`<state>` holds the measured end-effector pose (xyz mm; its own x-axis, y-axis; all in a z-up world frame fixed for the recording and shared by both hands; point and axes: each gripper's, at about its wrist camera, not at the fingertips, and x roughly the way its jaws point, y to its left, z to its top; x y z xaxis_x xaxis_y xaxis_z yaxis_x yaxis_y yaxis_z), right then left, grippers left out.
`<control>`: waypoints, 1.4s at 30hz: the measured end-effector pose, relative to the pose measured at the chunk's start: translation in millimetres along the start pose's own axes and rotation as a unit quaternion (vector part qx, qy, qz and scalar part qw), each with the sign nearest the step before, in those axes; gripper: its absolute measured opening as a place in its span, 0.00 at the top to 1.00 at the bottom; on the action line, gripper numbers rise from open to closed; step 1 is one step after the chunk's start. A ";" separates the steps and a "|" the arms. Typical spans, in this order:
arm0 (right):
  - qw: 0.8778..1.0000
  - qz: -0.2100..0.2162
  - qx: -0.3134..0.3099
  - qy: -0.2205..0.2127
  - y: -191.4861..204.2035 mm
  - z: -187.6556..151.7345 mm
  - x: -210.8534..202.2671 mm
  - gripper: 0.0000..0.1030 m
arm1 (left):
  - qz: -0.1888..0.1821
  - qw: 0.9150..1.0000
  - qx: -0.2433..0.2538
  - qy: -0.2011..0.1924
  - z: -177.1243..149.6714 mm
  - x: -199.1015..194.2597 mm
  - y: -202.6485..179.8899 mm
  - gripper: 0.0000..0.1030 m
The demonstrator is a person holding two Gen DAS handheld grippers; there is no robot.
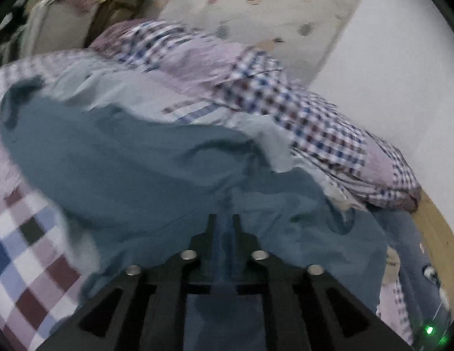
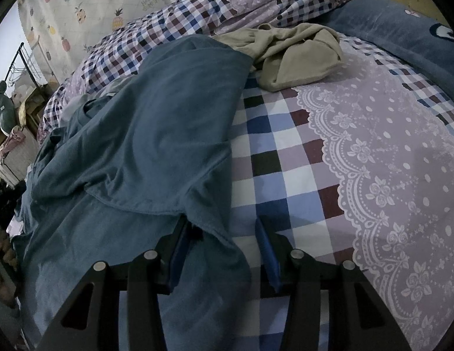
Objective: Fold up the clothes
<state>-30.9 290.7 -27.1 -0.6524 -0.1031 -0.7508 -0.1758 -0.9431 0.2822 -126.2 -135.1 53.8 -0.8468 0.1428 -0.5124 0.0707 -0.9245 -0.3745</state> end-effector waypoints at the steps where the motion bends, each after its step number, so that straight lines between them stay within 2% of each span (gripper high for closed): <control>1: 1.000 0.000 0.000 0.001 -0.3 0.2 0.4 0.52 | -0.007 1.000 0.008 0.010 -1.0 4.2 -0.6 0.57; 2: 1.000 0.000 0.000 0.001 -0.2 0.4 0.9 0.52 | -0.013 1.000 0.016 0.019 -2.0 8.4 -1.2 0.53; 5: 1.000 -0.002 -0.001 0.003 -0.1 1.1 1.9 0.52 | -0.027 0.998 0.041 0.046 -4.8 20.2 -4.4 0.53; 7: 1.000 -0.002 -0.001 0.003 -0.3 1.5 2.2 0.52 | -0.015 0.997 0.053 0.053 -2.5 29.1 -8.9 0.53; 10: 1.000 -0.002 -0.001 0.003 -0.4 1.9 2.3 0.52 | 0.003 0.997 0.044 0.060 7.5 43.0 -9.2 0.53; 14: 1.000 -0.002 -0.001 0.003 0.1 1.9 2.3 0.52 | 0.035 0.998 0.004 0.053 13.8 47.0 0.0 0.72; 17: 1.000 -0.002 -0.002 0.003 0.0 2.1 2.7 0.52 | 0.028 0.998 0.015 0.058 9.4 47.6 -2.8 0.70; 19: 1.000 -0.003 -0.003 0.003 0.0 2.1 2.9 0.52 | 0.020 0.997 0.035 0.065 6.5 50.2 -7.0 0.64; 22: 1.000 -0.003 -0.003 0.003 -0.2 2.2 2.8 0.52 | 0.017 0.997 0.028 0.063 10.3 55.3 -4.3 0.64; 24: 1.000 -0.002 -0.003 0.003 -0.7 2.2 2.7 0.52 | 0.025 0.998 0.016 0.061 14.3 58.1 0.3 0.79; 25: 1.000 -0.002 -0.002 0.003 -1.0 2.1 2.7 0.52 | 0.029 0.998 0.003 0.056 15.6 56.3 4.7 0.97; 27: 1.000 -0.001 -0.002 0.003 -1.6 2.2 2.7 0.52 | 0.025 0.999 -0.027 0.033 17.0 45.0 14.0 0.97; 29: 1.000 0.000 -0.001 0.003 -1.7 2.2 2.7 0.52 | 0.028 0.998 -0.047 -0.010 14.8 19.4 19.0 0.97; 32: 1.000 0.002 0.001 0.003 -1.5 2.3 2.6 0.52 | 0.034 0.995 -0.072 -0.057 -1.0 -16.5 26.0 0.97; 33: 1.000 0.001 0.001 0.002 -1.2 2.2 2.6 0.52 | 0.039 0.995 -0.078 -0.058 -11.1 -22.3 30.1 0.97; 36: 1.000 0.000 -0.001 0.002 -2.1 2.7 2.6 0.52 | 0.054 0.993 -0.109 0.000 -31.8 -12.1 46.9 0.97; 39: 1.000 0.002 0.000 -0.001 -2.5 2.5 1.4 0.53 | 0.050 0.990 -0.133 0.019 -34.6 -12.2 54.8 0.94; 40: 1.000 0.003 0.001 -0.002 -2.9 2.5 0.9 0.53 | 0.056 0.990 -0.126 0.020 -33.3 -15.3 52.4 0.90; 42: 1.000 0.005 0.003 -0.002 -3.3 2.7 0.7 0.53 | 0.068 0.992 -0.105 0.028 -30.3 -24.3 44.2 0.69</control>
